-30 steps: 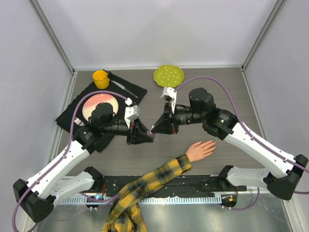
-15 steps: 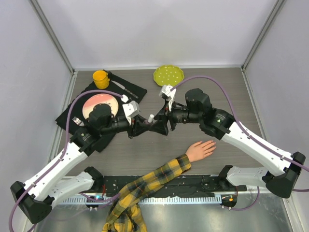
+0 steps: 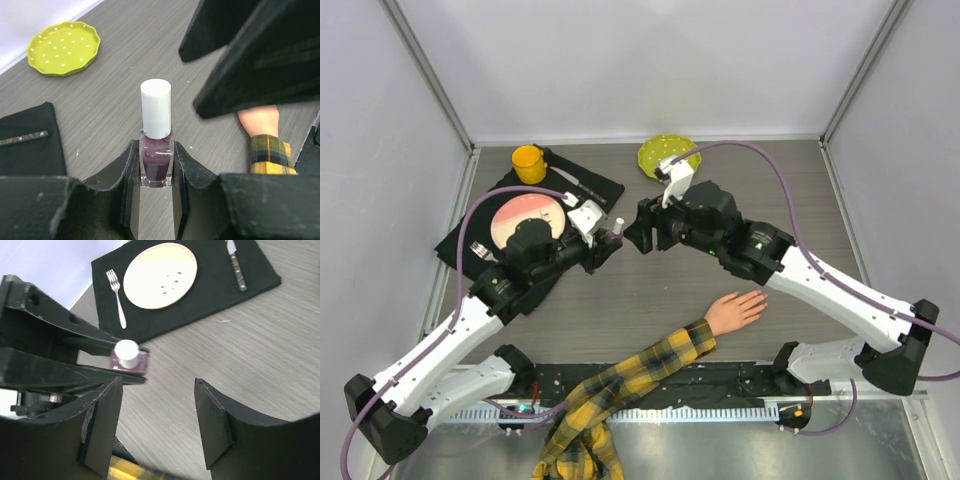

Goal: Paint the nails

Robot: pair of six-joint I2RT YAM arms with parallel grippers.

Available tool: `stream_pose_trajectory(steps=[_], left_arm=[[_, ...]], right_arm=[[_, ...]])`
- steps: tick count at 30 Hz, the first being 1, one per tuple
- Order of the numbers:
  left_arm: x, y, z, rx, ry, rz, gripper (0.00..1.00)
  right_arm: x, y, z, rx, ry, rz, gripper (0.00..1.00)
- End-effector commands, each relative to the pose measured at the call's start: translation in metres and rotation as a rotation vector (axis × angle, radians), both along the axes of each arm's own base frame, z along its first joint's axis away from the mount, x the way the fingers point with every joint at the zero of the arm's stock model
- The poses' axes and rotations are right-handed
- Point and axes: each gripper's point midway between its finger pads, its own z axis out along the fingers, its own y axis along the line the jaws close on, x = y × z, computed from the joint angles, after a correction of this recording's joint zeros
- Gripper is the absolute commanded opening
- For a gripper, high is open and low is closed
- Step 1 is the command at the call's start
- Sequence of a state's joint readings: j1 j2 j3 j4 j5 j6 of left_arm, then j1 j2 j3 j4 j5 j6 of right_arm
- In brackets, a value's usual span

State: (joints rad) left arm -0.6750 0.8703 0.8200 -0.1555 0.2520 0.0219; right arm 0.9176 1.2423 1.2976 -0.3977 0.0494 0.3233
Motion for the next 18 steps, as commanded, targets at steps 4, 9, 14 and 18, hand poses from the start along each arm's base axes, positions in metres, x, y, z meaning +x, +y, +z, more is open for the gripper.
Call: stream_pose_trajectory(steps=[4,9,14,18], left_arm=[[0.008,0.000,0.023,-0.044,-0.088,0.027,0.00],[0.004,0.000,0.024,-0.047,-0.088,0.012,0.00],[0.001,-0.002,0.024,-0.050,-0.085,-0.009,0.00],[-0.001,-0.003,0.026,-0.060,-0.085,-0.018,0.00]], right_arm=[[0.011,0.025,0.029,0.050,-0.032,-0.104,0.64],[0.016,0.034,0.029,0.047,-0.034,-0.108,0.60],[0.015,0.041,0.024,0.043,-0.026,-0.079,0.49],[0.006,0.050,0.022,0.055,-0.007,-0.008,0.44]])
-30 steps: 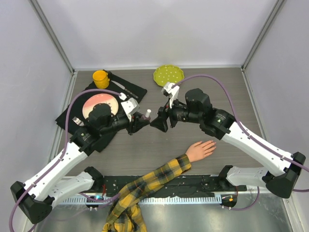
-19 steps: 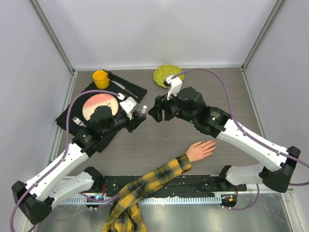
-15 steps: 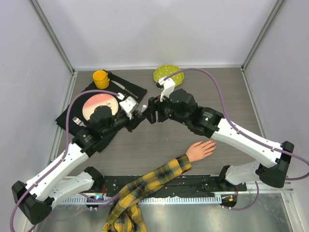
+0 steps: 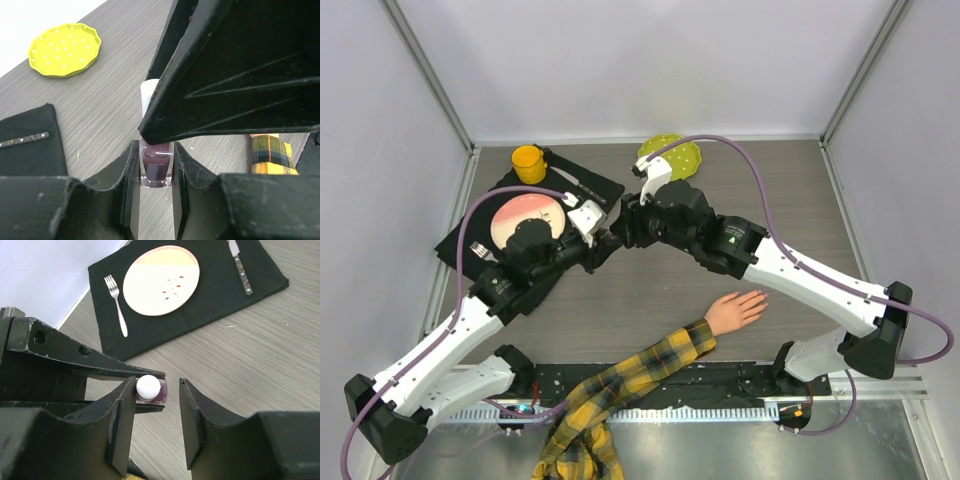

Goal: Paint the nails

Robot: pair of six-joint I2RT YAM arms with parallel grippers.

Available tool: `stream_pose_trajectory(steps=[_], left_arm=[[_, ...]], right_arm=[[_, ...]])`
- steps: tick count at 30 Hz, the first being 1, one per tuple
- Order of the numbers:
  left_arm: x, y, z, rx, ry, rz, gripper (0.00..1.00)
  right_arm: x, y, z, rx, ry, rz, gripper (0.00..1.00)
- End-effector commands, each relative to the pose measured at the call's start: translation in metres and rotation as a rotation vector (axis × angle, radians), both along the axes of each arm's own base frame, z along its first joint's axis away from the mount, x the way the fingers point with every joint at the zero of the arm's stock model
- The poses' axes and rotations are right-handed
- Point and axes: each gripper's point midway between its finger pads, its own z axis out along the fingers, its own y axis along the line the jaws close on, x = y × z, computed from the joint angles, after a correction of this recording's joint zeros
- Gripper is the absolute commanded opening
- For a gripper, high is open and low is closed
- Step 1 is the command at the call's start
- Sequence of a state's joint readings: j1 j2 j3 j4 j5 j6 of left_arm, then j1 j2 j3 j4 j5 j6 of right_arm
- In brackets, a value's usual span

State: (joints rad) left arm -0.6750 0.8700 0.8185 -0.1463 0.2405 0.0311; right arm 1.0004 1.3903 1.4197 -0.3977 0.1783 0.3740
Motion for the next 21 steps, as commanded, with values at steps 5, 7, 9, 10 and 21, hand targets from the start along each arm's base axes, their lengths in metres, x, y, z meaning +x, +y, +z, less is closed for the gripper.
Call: stream_pose_trajectory(steps=[5,7,9,10,21], left_arm=[[-0.014,-0.006,0.035,-0.098,-0.079,-0.069,0.00],[-0.024,-0.011,0.041,-0.115,-0.082,-0.127,0.00],[-0.046,-0.018,0.051,-0.139,-0.093,-0.246,0.00],[-0.055,-0.021,0.054,-0.150,-0.091,-0.296,0.00],[-0.136,-0.040,0.083,-0.232,0.058,-0.785,0.00]], right_arm=[[-0.033,0.023,0.025,0.092,-0.021,0.239,0.21],[-0.035,0.018,0.018,0.082,-0.023,0.261,0.03],[-0.044,0.010,0.015,0.078,-0.040,0.320,0.01],[-0.046,0.005,0.015,0.077,-0.050,0.351,0.01],[-0.120,-0.024,0.000,0.095,-0.101,0.853,0.01]])
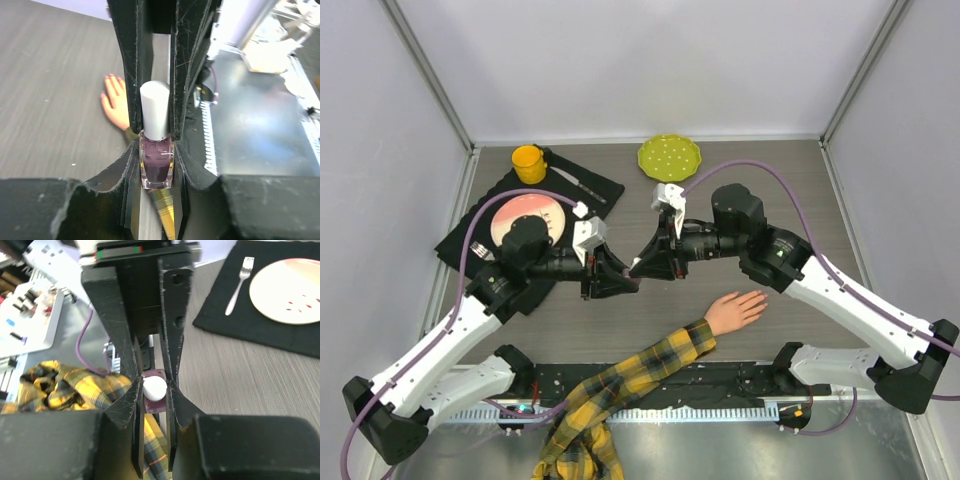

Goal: Paint the nails

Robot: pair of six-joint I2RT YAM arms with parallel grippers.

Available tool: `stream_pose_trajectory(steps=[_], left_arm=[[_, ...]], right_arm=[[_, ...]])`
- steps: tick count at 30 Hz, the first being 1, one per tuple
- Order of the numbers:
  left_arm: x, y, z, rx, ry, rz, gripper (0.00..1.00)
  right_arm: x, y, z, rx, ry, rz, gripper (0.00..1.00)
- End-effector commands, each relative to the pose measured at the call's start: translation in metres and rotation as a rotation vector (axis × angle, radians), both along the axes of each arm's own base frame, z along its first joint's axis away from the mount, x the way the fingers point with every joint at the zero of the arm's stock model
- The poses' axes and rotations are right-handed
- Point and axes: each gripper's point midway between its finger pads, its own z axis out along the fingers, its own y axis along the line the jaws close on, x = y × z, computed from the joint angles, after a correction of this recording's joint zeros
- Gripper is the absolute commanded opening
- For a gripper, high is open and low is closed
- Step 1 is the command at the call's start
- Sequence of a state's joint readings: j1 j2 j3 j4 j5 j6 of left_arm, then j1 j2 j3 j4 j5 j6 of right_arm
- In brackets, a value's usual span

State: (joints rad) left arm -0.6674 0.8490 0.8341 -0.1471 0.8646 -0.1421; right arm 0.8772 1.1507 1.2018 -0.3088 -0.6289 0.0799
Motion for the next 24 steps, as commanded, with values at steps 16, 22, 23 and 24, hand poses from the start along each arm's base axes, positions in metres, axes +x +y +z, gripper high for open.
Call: stream_pose_trajectory(steps=[16,22,23,24], left_arm=[[0.067,0.010,0.025,0.009,-0.267,0.322,0.00],[0.091,0.025,0.015,0.057,-0.286,0.476,0.00],[0.093,0.026,0.015,0.060,-0.285,0.485,0.00],[0.095,0.026,0.014,0.062,-0.284,0.497,0.00]], right_arm=[[0.070,-0.023,0.040,0.086,0.155,-0.531,0.72],[0.077,-0.008,0.044,0.097,0.176,-0.573,0.72],[0.073,-0.003,0.049,0.102,0.166,-0.567,0.70],[0.079,-0.001,0.046,0.093,0.160,-0.592,0.67]])
